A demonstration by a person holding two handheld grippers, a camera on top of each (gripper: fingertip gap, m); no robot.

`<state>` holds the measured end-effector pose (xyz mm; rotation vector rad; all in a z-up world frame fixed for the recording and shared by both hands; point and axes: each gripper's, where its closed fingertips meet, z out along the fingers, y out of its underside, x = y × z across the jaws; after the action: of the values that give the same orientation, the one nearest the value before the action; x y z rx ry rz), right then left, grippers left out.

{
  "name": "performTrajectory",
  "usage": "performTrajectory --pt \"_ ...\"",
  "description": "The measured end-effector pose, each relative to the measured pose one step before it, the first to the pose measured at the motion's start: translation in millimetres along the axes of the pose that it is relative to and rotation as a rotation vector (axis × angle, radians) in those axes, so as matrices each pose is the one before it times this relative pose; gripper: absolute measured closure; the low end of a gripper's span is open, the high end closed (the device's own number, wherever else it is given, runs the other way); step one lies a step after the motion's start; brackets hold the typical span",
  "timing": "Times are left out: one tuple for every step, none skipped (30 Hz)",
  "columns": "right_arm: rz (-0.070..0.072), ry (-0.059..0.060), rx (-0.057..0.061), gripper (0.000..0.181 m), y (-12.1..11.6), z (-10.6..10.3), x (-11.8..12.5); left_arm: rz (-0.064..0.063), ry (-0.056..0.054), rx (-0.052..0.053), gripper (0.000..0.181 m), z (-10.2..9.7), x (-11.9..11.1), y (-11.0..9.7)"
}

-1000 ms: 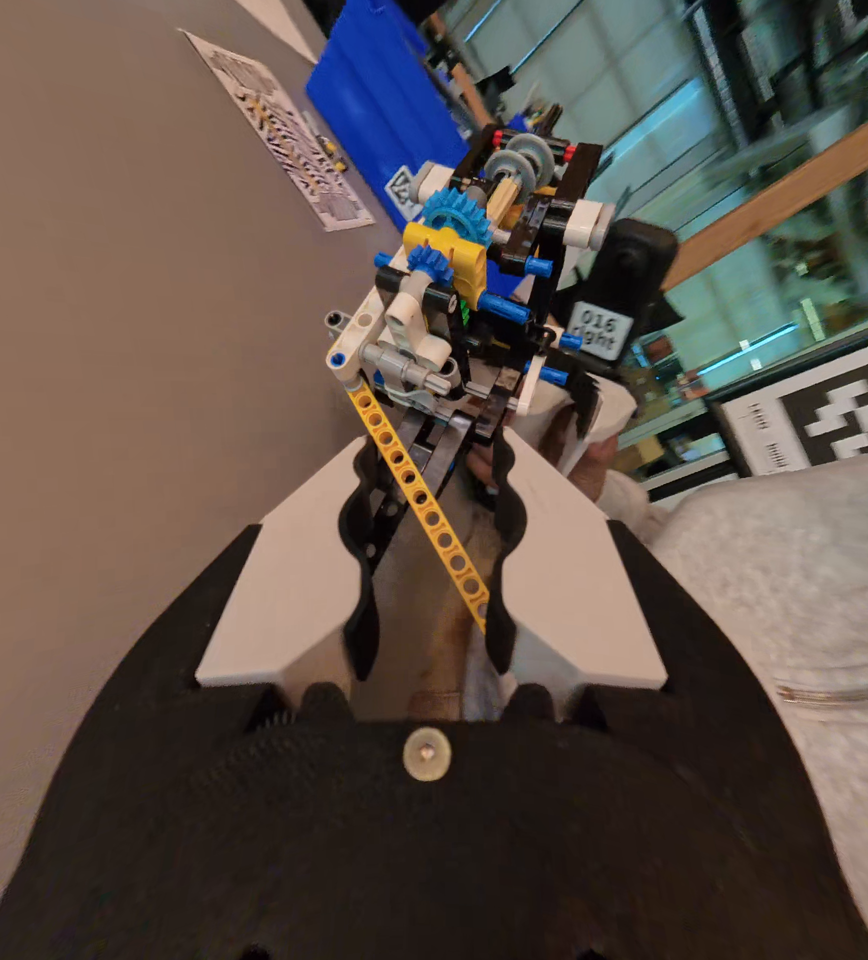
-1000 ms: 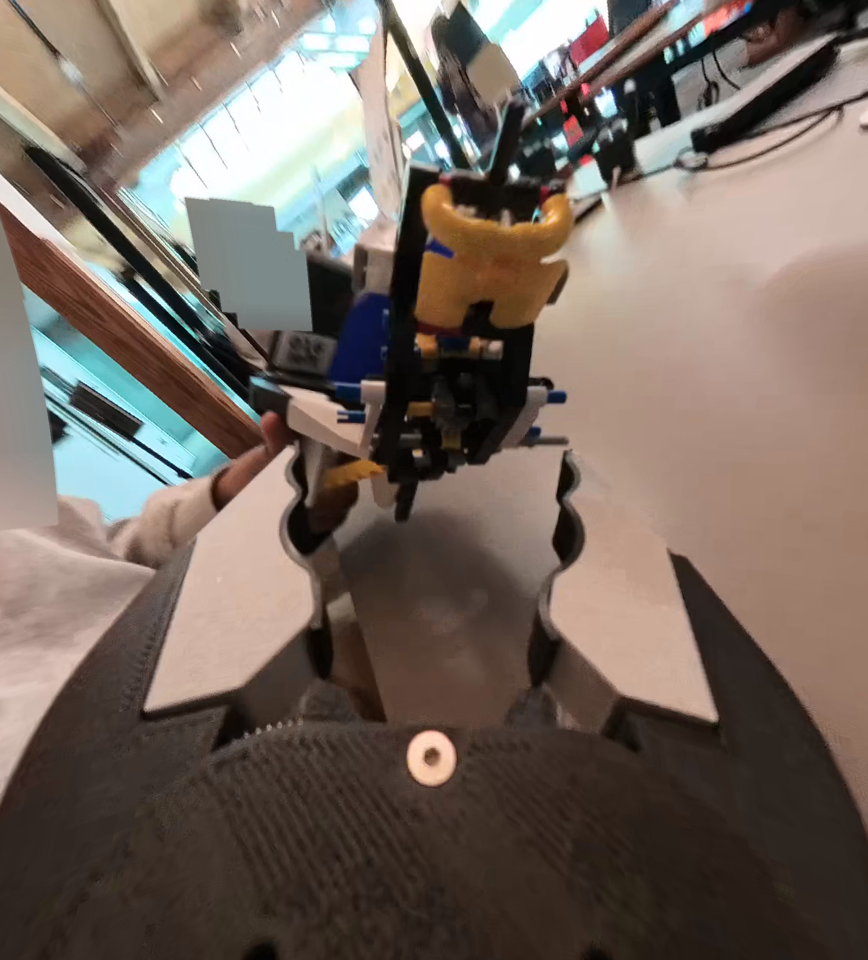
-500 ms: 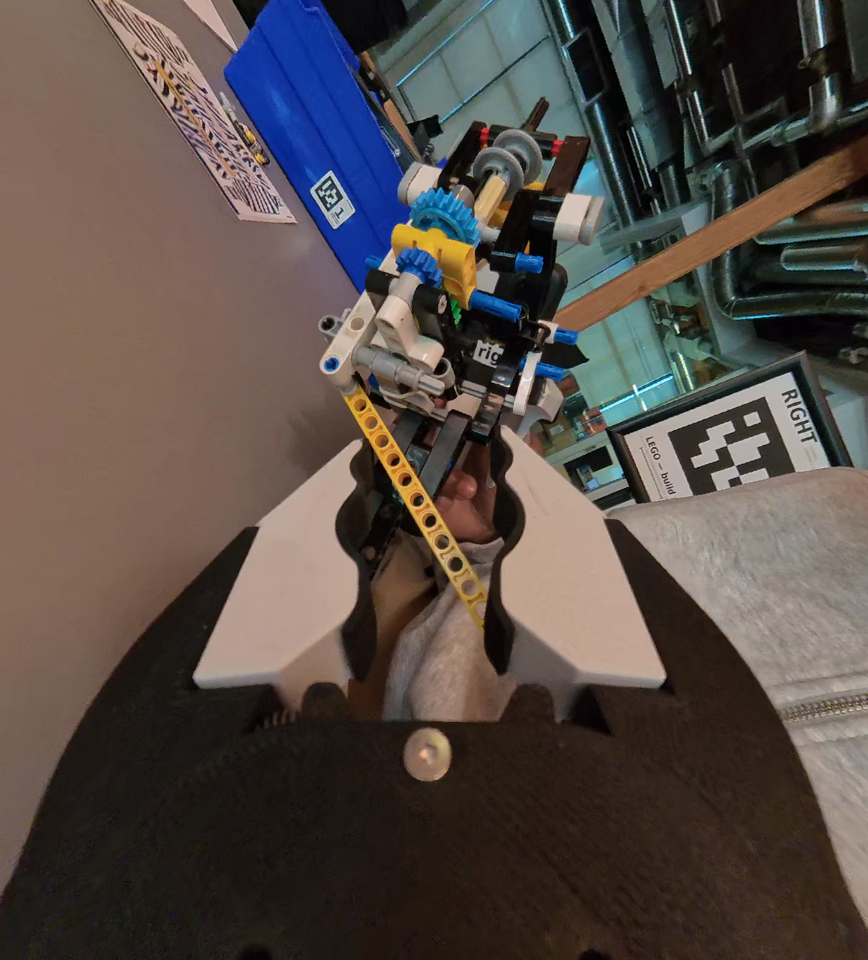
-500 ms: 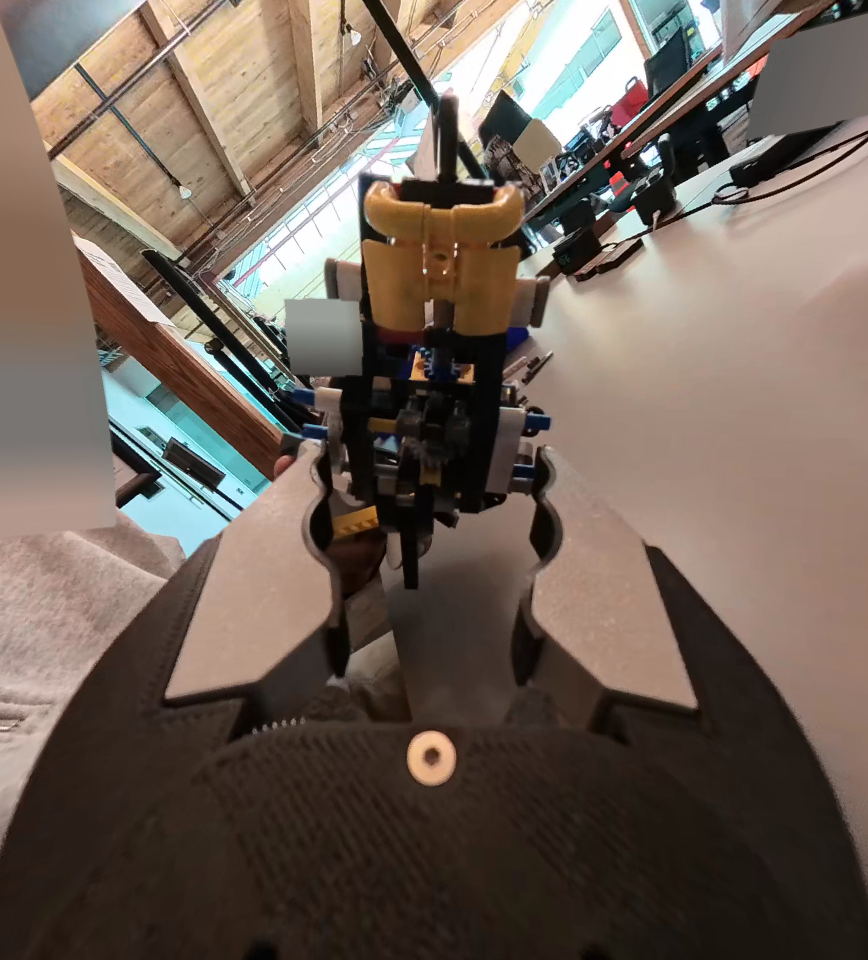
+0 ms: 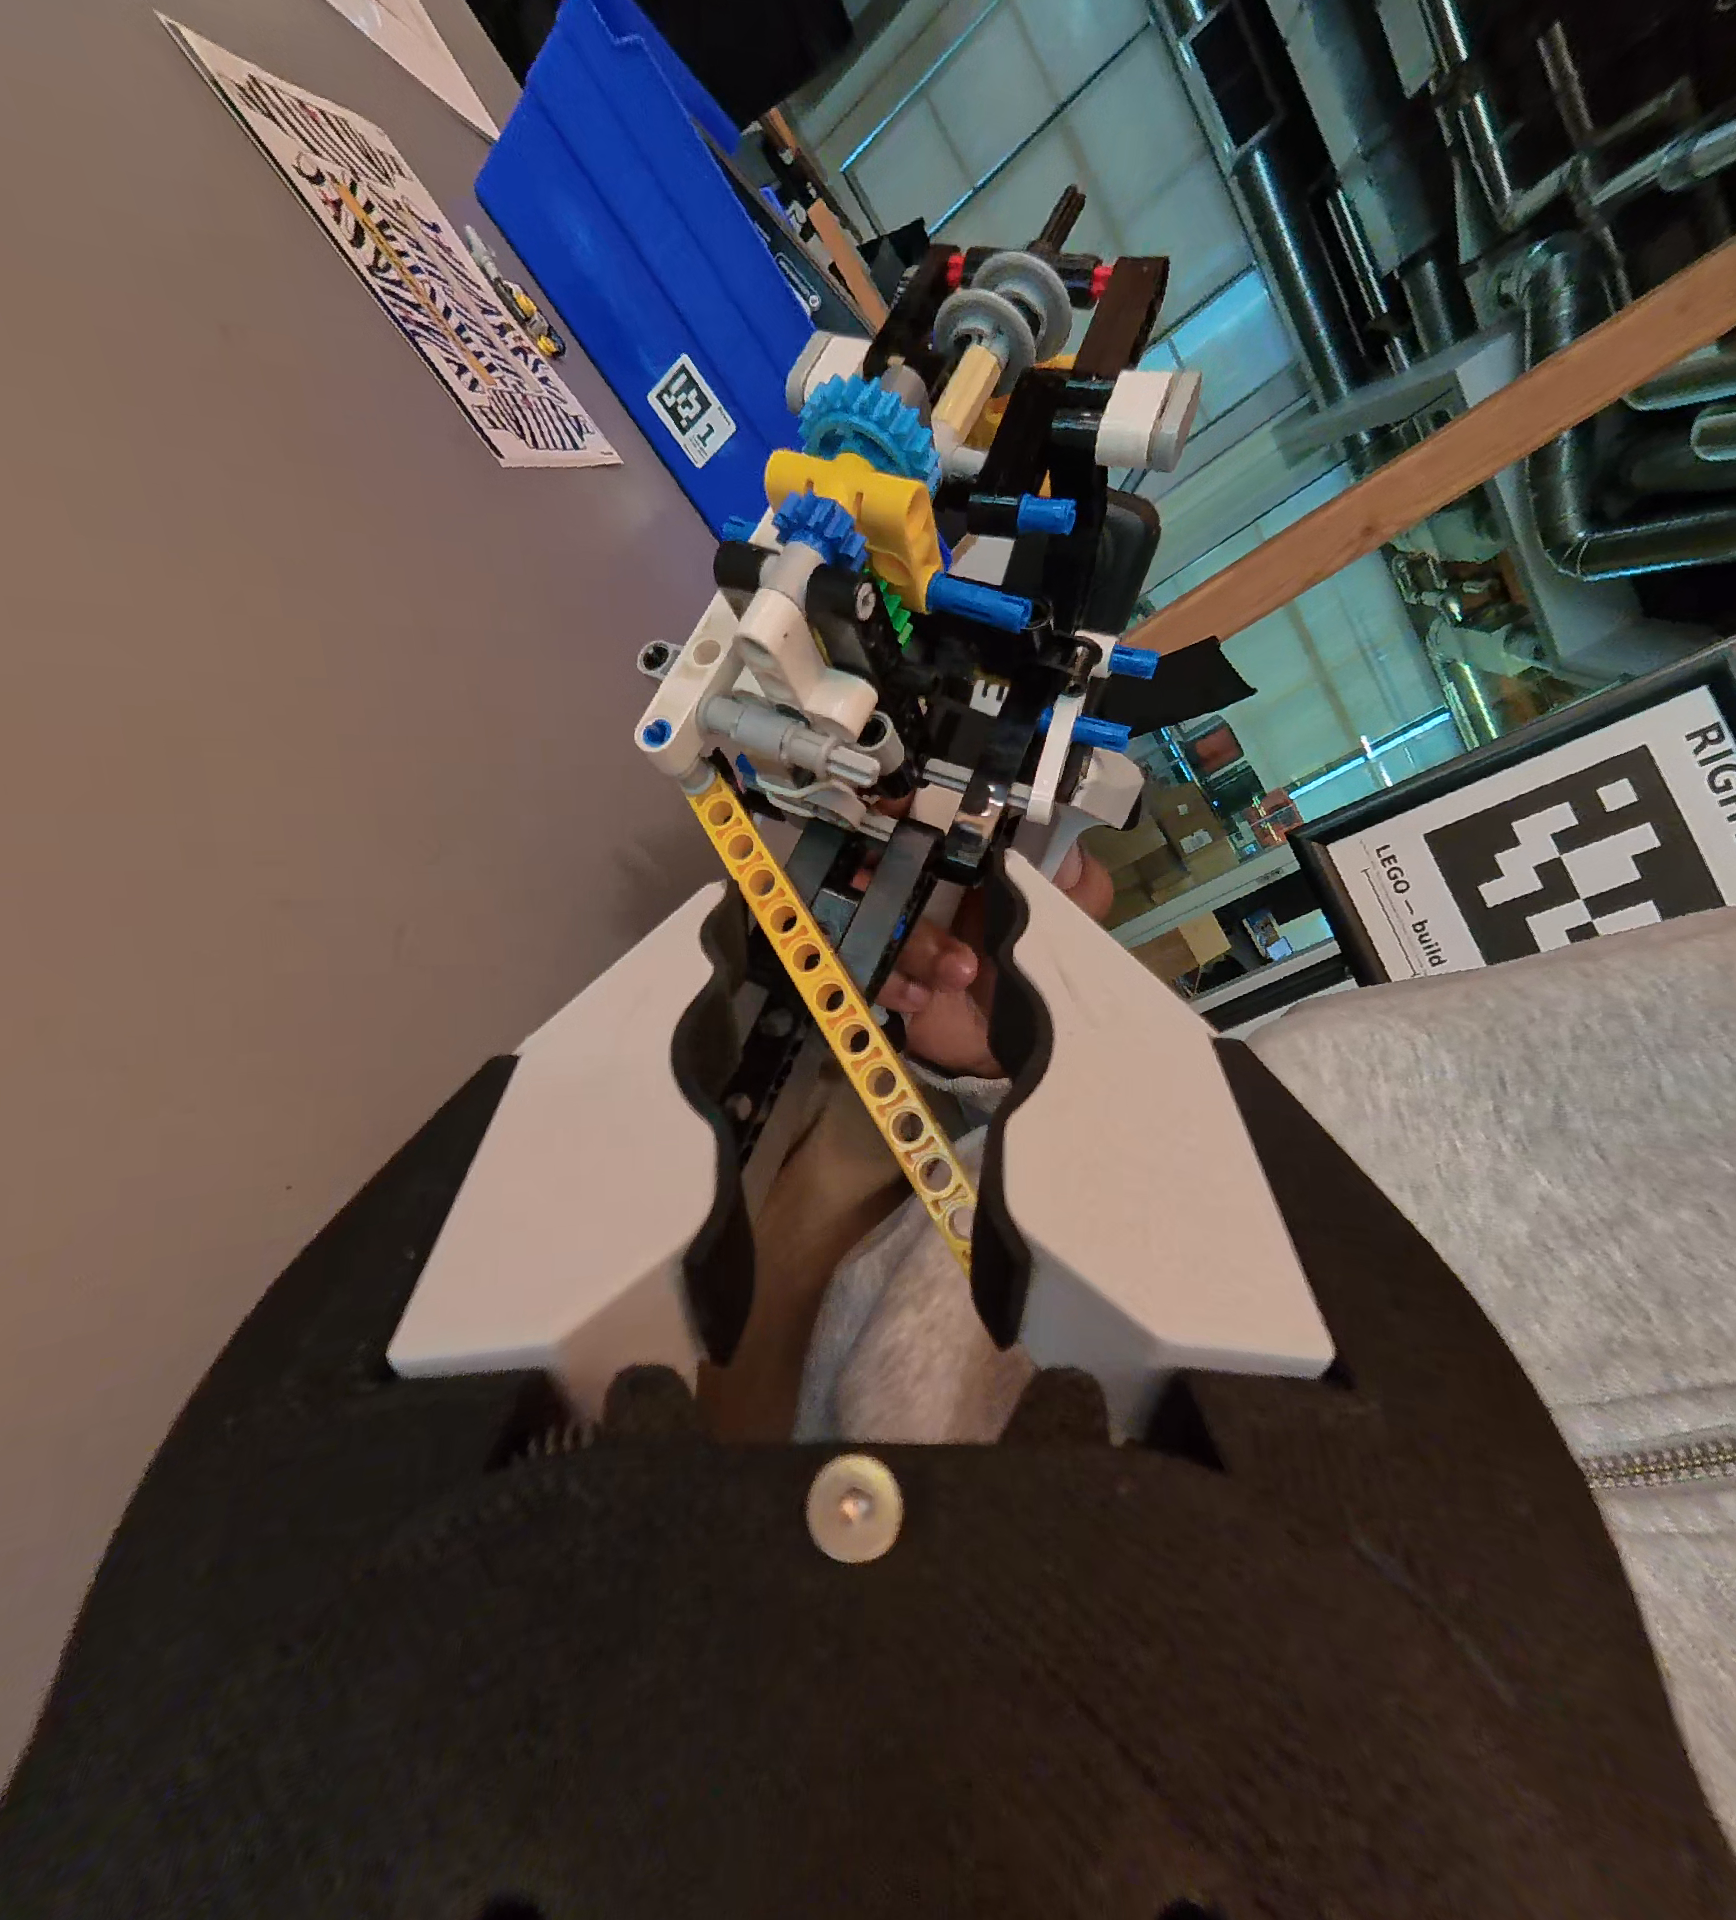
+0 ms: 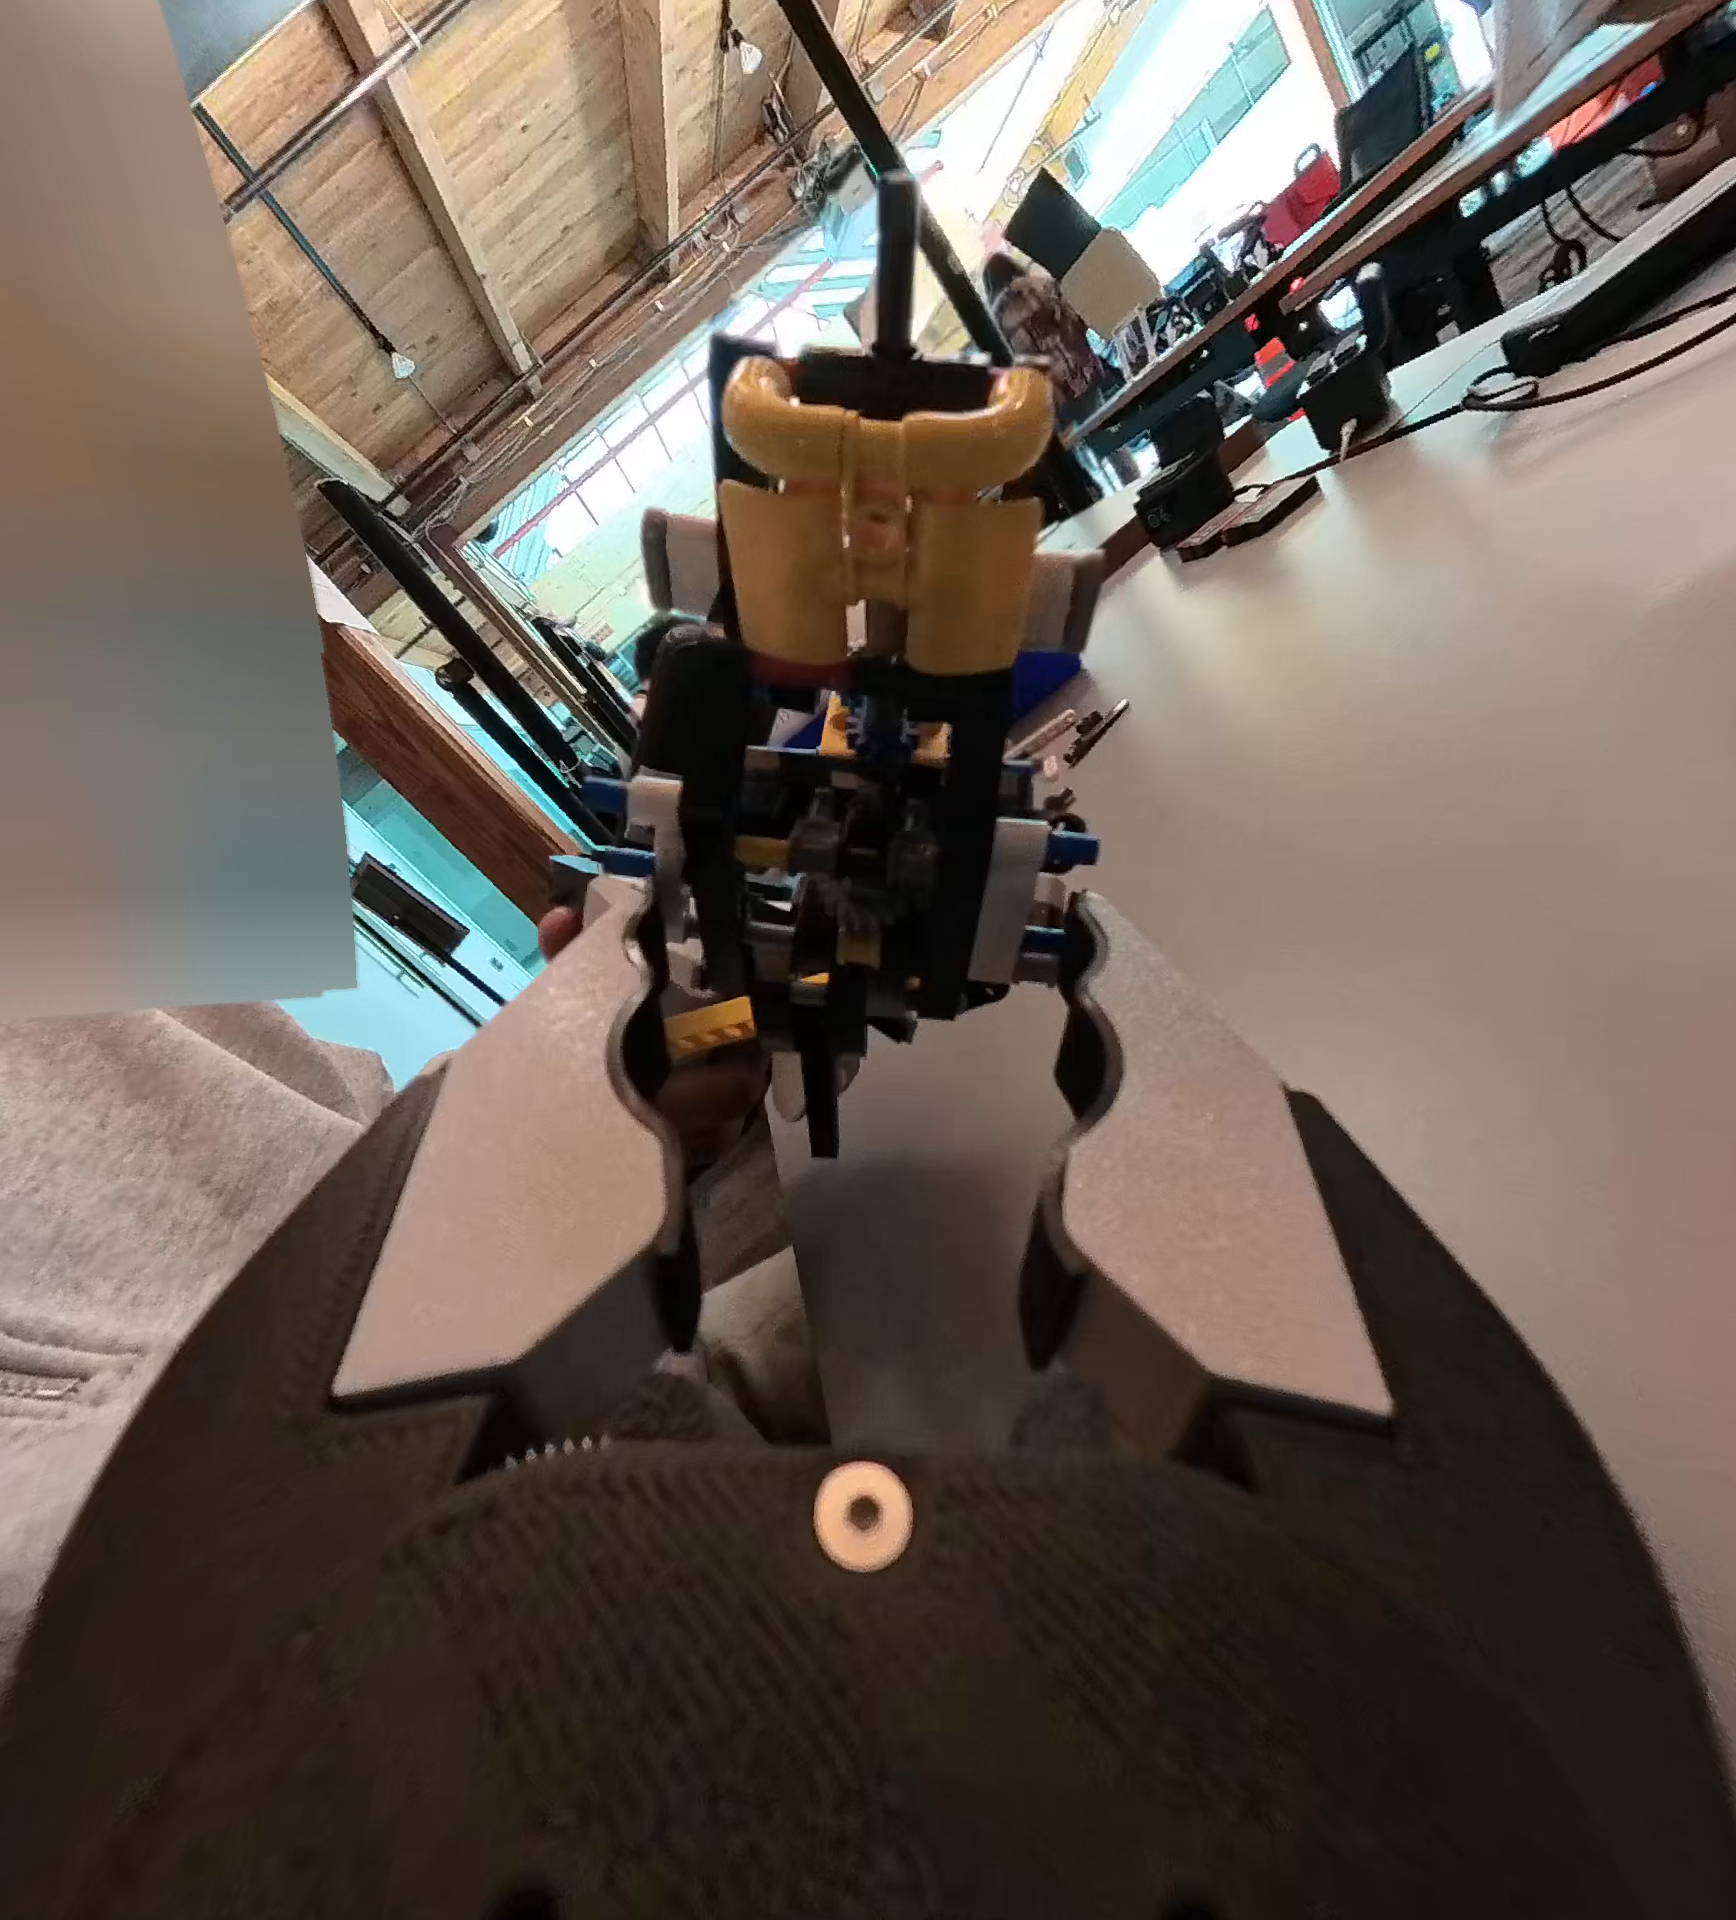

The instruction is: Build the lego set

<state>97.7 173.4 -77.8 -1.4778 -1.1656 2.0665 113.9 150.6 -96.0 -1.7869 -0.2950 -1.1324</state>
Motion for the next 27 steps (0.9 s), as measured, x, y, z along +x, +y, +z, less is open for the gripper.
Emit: performTrajectory --pt "-0.0052 -0.0045 0.0119 0.106 -0.61 0.01 0.01 0.0025 -0.0048 0.0025 0.135 0.16 -0.39 -0.41" --pt "-0.0042 -0.0011 0.0112 0.106 -0.48 -0.02 -0.12 0.0022 -0.0034 0.0023 0.135 0.11 -0.39 -0.33" --pt "-0.003 0.0003 0.0057 0.105 -0.23 -0.02 -0.08 -0.0014 -0.0001 0.0013 0.135 0.0 -0.19 -0.18" --pt "-0.0044 -0.001 -0.0015 0.104 0.59 0.01 -0.44 -0.0022 0.0001 0.0021 0.135 -0.14 -0.26 -0.15" --pt "-0.0041 -0.0033 -0.0072 0.101 1.11 0.27 -0.62 -0.0019 -0.0048 0.0065 0.134 -0.25 -0.83 -0.51" --pt "-0.0025 0.0023 -0.0028 0.099 0.84 0.35 0.2 -0.0002 -0.0081 0.0136 0.135 -0.56 -1.09 -1.59" --pt "0.0012 0.0013 0.0046 0.099 -0.28 0.24 -0.07 0.0017 -0.0072 0.0111 0.135 -0.96 -0.88 -1.59" --pt "0.006 -0.0003 0.0057 0.1 -0.8 -0.17 0.06 0.005 -0.0023 0.0011 0.135 -0.47 -0.05 -0.4" --pt "0.005 -0.0007 0.0065 0.102 -1.13 -0.46 0.28 0.0079 -0.0001 -0.0004 0.135 -0.12 0.78 0.03" --pt "0.0044 0.0006 0.0067 0.105 -1.15 -0.5 0.62 0.0116 -0.006 0.0046 0.135 -0.03 0.67 -0.38" --pt "0.0029 -0.0038 0.0034 0.105 -0.69 -0.03 -0.21 0.0162 -0.0107 0.0036 0.135 0.11 0.44 -0.04" --pt "-0.0024 -0.003 0.0029 0.105 -0.54 0.02 -0.63 0.0174 -0.0113 0.0029 0.135 0.24 0.57 0.01" --pt "-0.0092 -0.0013 0.0032 0.105 -0.73 0.18 -1.0 0.0135 -0.0089 0.0076 0.135 0.2 0.85 -0.25" --pt "-0.0138 -0.0019 0.0031 0.105 -0.82 0.06 -1.5 0.0083 -0.0043 0.0089 0.135 0.35 1.27 -0.41" --pt "-0.0155 -0.0026 0.0009 0.104 -0.73 0.09 -1.67 0.0041 -0.0016 0.0107 0.135 0.19 1.5 -0.51" --pt "-0.0147 -0.0015 -0.0005 0.103 -0.5 -0.01 -1.51 0.0018 -0.0001 0.0098 0.136 0.14 1.28 -0.47" --pt "-0.0119 0.001 -0.0003 0.103 -0.43 -0.01 -0.83 0.0015 0.0 0.0082 0.136 0.03 1.09 -0.35" --pt "-0.009 0.0015 0.0 0.103 -0.2 0.13 -0.64 0.002 -0.0003 0.0068 0.135 0.15 0.89 -0.34" --pt "-0.0067 0.0008 0.0006 0.103 -0.24 0.14 -0.61 0.0021 -0.0011 0.0058 0.135 0.05 0.55 -0.14" --pt "-0.0062 0.0021 0.0015 0.103 -0.4 0.01 -0.3 0.0009 0.0 0.0054 0.135 0.16 0.53 -0.08" --pt "-0.0058 0.0048 0.0013 0.104 -0.28 0.01 0.27 0.0013 0.0002 0.0037 0.135 0.2 0.63 -0.07" --pt "-0.0078 -0.0008 0.0021 0.104 -0.35 0.2 -0.4 0.0032 -0.0013 0.0069 0.135 0.14 0.51 -0.54" --pt "-0.0075 -0.0005 0.001 0.104 -0.37 0.16 -0.48 0.0004 -0.0013 0.0051 0.135 0.2 0.5 -0.22" --pt "-0.0056 0.0026 -0.0001 0.104 -0.16 -0.04 0.07 -0.0003 0.0004 0.003 0.135 0.29 0.36 -0.13" --pt "-0.0056 -0.0015 0.0006 0.104 -0.15 -0.06 -0.32 -0.0002 0.0013 0.0021 0.135 0.09 0.37 -0.27" --pt "-0.0048 -0.003 0.0016 0.104 -0.27 0.05 -0.42 -0.0019 0.0019 0.0035 0.135 0.02 0.39 -0.48" --pt "-0.0009 0.001 0.001 0.104 -0.15 -0.12 0.36 -0.003 0.0018 0.001 0.135 0.09 0.09 -0.1"
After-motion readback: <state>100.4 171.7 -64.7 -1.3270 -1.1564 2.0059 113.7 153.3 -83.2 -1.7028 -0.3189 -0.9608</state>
